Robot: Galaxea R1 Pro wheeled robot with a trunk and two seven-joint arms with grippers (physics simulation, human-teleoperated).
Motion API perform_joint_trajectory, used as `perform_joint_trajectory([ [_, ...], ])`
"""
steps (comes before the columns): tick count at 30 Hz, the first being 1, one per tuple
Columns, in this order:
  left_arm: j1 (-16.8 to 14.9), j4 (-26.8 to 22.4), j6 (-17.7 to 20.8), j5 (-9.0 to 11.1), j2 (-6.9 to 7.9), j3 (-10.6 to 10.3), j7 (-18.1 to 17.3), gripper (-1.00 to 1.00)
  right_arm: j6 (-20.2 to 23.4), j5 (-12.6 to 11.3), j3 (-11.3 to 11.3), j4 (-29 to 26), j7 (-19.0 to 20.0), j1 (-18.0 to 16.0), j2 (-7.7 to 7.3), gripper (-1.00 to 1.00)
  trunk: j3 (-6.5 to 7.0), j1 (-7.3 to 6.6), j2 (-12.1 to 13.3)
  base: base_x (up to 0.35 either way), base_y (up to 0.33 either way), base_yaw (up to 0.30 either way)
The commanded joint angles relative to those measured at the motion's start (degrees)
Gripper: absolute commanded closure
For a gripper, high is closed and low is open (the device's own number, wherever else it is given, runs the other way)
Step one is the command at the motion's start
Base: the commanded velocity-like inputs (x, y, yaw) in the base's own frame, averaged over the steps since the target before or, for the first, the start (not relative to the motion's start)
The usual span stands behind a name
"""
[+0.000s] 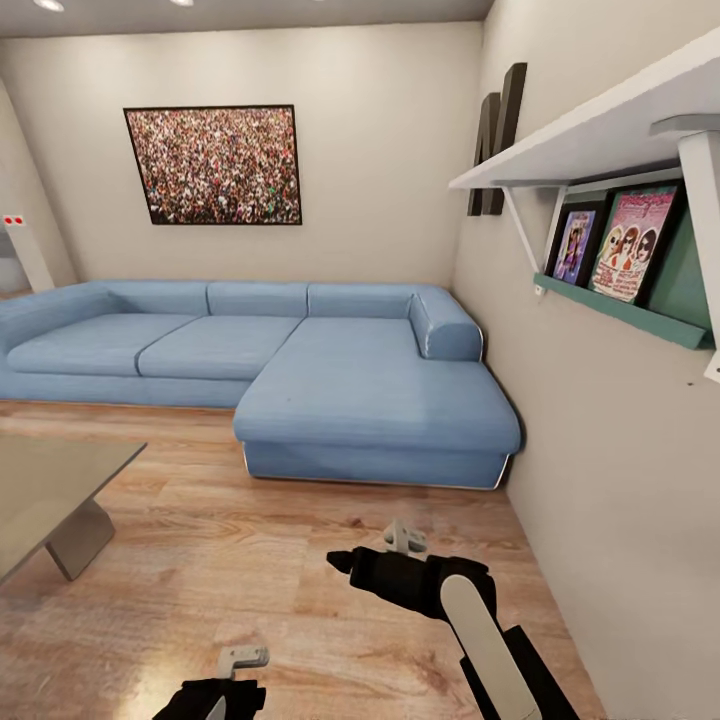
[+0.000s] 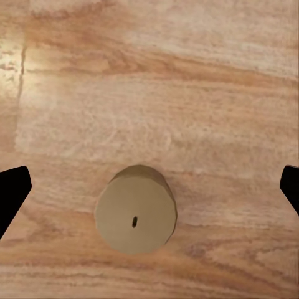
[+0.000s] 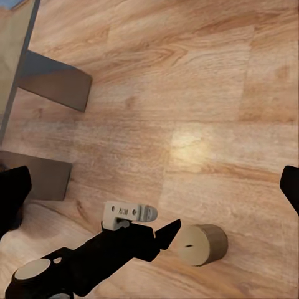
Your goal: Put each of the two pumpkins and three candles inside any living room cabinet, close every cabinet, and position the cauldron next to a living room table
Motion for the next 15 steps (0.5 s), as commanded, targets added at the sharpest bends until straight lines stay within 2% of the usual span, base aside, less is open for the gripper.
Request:
perform_joint_trajectory([
  [1, 0.0, 0.0, 0.0, 0.0, 0.0, 0.0, 0.0, -1.0, 0.0, 0.0, 0.0, 0.0, 0.1, 0.0, 0.0, -1.0, -0.18, 0.23, -0.4, 0.0, 0.0, 0.0],
  [4, 0.0, 0.0, 0.0, 0.0, 0.0, 0.0, 0.0, -1.0, -0.8, 0.2, -0.1, 0.1, 0.3, 0.1, -0.05, -1.0, -0.72, 0.88, -1.6, 0.0, 0.0, 0.0],
  [6, 0.1, -0.2, -0.3, -0.1, -0.66, 0.1, 0.3, -1.0, -0.1, 0.6, -0.7, 0.8, 1.0, 0.0, 0.44, -1.0, -0.72, 0.88, -1.6, 0.0, 0.0, 0.0],
  [12, 0.1, -0.2, -0.4, -0.1, -0.77, 0.1, 0.3, -1.0, 0.0, 0.6, -0.8, 1.2, 0.9, 0.0, 0.47, -1.0, -0.72, 0.88, -1.6, 0.0, 0.0, 0.0],
  [15, 0.1, -0.1, -1.4, -0.2, -0.92, -0.2, 0.3, -1.0, -0.8, 0.5, -0.8, 2.2, 0.9, 0.0, -0.45, -1.0, -1.08, 1.32, -2.4, 0.0, 0.0, 0.0],
])
